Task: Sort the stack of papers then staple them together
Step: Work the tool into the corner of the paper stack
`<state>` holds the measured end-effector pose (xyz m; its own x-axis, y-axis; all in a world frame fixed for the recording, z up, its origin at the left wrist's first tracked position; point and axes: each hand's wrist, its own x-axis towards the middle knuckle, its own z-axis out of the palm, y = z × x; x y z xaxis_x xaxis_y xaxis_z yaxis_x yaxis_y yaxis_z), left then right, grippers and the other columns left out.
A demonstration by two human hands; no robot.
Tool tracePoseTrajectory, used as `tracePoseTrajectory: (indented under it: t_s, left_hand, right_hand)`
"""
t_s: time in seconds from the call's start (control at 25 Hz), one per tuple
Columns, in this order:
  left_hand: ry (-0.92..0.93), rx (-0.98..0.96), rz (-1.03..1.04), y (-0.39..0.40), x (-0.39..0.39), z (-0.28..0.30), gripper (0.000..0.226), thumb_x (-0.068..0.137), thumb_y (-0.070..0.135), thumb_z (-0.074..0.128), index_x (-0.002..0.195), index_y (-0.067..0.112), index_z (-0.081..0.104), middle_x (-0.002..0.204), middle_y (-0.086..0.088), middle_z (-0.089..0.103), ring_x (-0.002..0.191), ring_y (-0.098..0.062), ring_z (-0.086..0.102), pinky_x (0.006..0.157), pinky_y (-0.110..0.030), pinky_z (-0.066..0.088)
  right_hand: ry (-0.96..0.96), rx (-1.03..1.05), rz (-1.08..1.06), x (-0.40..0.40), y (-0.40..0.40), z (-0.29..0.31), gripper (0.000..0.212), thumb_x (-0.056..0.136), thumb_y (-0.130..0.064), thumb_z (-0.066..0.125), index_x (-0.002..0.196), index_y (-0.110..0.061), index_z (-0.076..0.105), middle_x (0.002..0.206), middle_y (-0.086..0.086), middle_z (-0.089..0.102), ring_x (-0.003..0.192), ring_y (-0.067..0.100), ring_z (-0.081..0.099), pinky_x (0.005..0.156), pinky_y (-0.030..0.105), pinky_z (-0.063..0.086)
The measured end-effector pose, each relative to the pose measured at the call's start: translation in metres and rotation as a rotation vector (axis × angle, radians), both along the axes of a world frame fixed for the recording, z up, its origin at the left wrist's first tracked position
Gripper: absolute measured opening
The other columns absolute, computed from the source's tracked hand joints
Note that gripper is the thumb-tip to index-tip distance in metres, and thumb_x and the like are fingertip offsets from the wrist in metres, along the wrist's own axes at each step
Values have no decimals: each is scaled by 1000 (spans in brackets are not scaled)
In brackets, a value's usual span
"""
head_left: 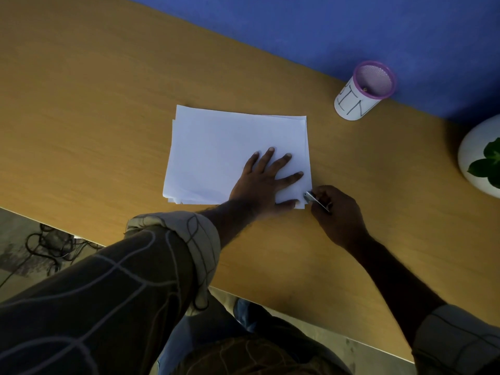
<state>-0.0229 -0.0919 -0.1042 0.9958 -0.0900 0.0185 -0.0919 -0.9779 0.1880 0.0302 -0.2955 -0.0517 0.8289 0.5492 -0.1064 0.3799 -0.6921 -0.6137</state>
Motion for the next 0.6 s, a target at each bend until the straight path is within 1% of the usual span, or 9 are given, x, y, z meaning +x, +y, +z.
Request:
tracePoseTrajectory:
  t_s: [0.08, 0.2, 0.24, 0.28, 0.36, 0.52, 0.6]
  left_hand:
    - [-16, 10, -5, 0, 0, -2, 74, 87, 75, 37, 151, 39, 40, 166, -6, 29, 153, -40, 23, 122, -59, 21]
    - [-30, 16, -7, 0, 1, -5, 74, 87, 76, 36, 151, 39, 40, 166, -6, 30, 152, -40, 24, 121, -60, 22]
    - [-31, 20, -7, 0, 1, -7, 74, 87, 77, 37, 151, 39, 39, 166, -6, 29, 152, -40, 24, 121, -60, 22]
    - [-30, 23, -6, 0, 2, -7, 74, 87, 77, 38, 151, 39, 39, 166, -6, 29, 152, -40, 24, 122, -59, 22]
    - [-32, 23, -7, 0, 2, -8, 74, 87, 77, 41, 150, 39, 40, 166, -6, 30, 152, -40, 24, 121, -60, 23]
    - [-50, 25, -10, 0, 1, -6, 73, 87, 76, 39, 149, 38, 42, 165, -7, 32, 151, -41, 27, 121, -60, 24]
    - [-50, 27, -8, -1, 1, -3, 72, 87, 75, 36, 149, 38, 43, 164, -8, 33, 151, -41, 28, 120, -59, 23]
  right_hand:
    - [-10, 10, 22, -4, 4, 1, 7, 90, -16, 66, 97, -15, 67, 74, -5, 64, 61, 10, 60, 53, 21, 44]
    - [-39, 34, 36, -6, 9, 2, 14, 93, -20, 64, 100, -10, 71, 80, 5, 69, 65, 19, 62, 58, 30, 50]
    - [-53, 27, 37, -6, 11, 2, 16, 94, -20, 63, 101, -9, 71, 82, 6, 70, 66, 18, 61, 60, 30, 50]
    - [-76, 14, 42, -6, 13, 2, 16, 94, -20, 63, 102, -9, 72, 82, 6, 69, 66, 17, 60, 60, 26, 48]
    - [-121, -20, 48, -7, 15, 3, 18, 94, -19, 63, 105, -8, 72, 82, 6, 68, 65, 13, 56, 59, 19, 41]
    - [-171, -91, 67, -12, 20, 5, 21, 95, -16, 61, 111, -8, 71, 84, 10, 67, 65, 14, 55, 59, 24, 41]
    - [-203, -146, 73, -18, 26, 6, 23, 95, -14, 60, 114, -7, 70, 88, 11, 66, 64, 12, 52, 56, 21, 38]
